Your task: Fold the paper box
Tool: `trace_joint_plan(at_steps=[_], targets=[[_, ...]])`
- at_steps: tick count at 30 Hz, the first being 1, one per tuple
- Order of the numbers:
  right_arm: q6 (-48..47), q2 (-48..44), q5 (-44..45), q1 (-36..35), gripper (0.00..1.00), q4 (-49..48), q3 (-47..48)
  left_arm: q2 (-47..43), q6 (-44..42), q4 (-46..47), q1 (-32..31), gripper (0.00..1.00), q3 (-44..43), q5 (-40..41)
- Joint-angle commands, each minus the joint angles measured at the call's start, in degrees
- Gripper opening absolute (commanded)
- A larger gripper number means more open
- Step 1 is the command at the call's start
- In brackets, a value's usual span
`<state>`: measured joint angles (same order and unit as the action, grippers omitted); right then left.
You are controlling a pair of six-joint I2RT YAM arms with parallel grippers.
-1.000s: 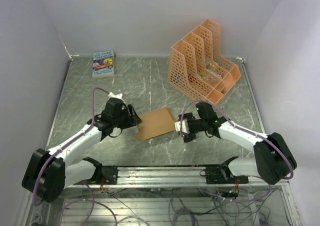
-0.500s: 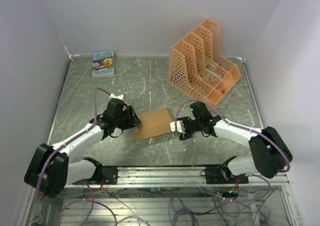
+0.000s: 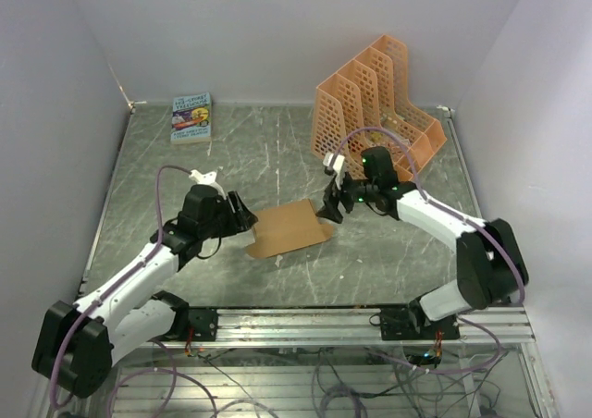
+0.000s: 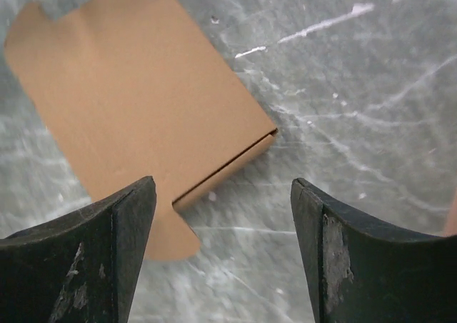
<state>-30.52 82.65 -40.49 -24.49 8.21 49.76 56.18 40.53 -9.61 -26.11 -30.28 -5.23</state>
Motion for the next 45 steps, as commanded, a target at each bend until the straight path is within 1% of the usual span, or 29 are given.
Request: trace_joint_plan(at_steps=[1, 4, 6, 8, 12, 13, 17, 21, 23, 26, 31, 36, 40, 45], targets=[[27.6, 6.0, 5.6, -1.0, 0.74, -8.8, 1.6, -1.3, 2.0, 2.9, 0.9, 0.65, 3.4, 1.1], [35.1, 8.8, 8.4, -1.1, 0.69, -11.1, 1.6, -1.2, 2.6, 4.1, 0.9, 0.65, 4.3, 0.7], [37.9, 10.5, 8.9, -1.1, 0.66, -11.5, 1.6, -1.7, 2.8, 4.2, 1.0, 0.65, 4.5, 0.9], [40.0, 11.7, 9.0, -1.0, 0.58, -12.3, 1.3, -2.4, 3.6, 4.9, 1.1, 0.65, 5.1, 0.8], [41.6, 13.1, 8.1, -0.5, 0.55, -12.4, 1.2, -3.0, 5.5, 6.8, 1.7, 0.66, 7.1, -0.5], [42.2, 13.5, 7.4, -0.2, 0.51, -12.6, 1.1, -3.1, 6.1, 8.1, 2.0, 0.66, 7.8, -1.0], [43.0, 15.4, 6.0, 0.7, 0.47, -12.1, 1.3, -2.9, 8.8, 12.6, 3.1, 0.67, 10.6, -3.4], [43.0, 17.1, 4.8, 2.6, 0.38, -10.9, 1.7, -3.1, 10.2, 14.6, 4.2, 0.68, 12.0, -4.4], [42.6, 17.7, 4.5, 3.1, 0.37, -10.4, 1.5, -3.8, 11.2, 15.7, 4.8, 0.68, 12.8, -4.5], [42.3, 17.9, 4.4, 3.5, 0.36, -10.2, 1.3, -4.5, 12.8, 17.8, 5.6, 0.71, 14.5, -5.2], [42.1, 19.2, 4.7, 4.2, 0.35, -9.3, 1.5, -3.2, 15.8, 22.8, 6.4, 0.72, 17.2, -7.4], [41.8, 19.8, 4.2, 5.1, 0.34, -8.8, 1.4, -3.4, 18.5, 29.8, 6.4, 0.74, 18.7, -9.8], [41.7, 20.2, 4.0, 5.2, 0.34, -8.5, 1.5, -3.7, 19.6, 31.0, 6.4, 0.76, 18.0, -10.9], [41.6, 20.3, 4.0, 5.2, 0.34, -8.4, 1.6, -0.4, 19.6, 31.8, 6.4, 0.78, 17.8, -11.9]])
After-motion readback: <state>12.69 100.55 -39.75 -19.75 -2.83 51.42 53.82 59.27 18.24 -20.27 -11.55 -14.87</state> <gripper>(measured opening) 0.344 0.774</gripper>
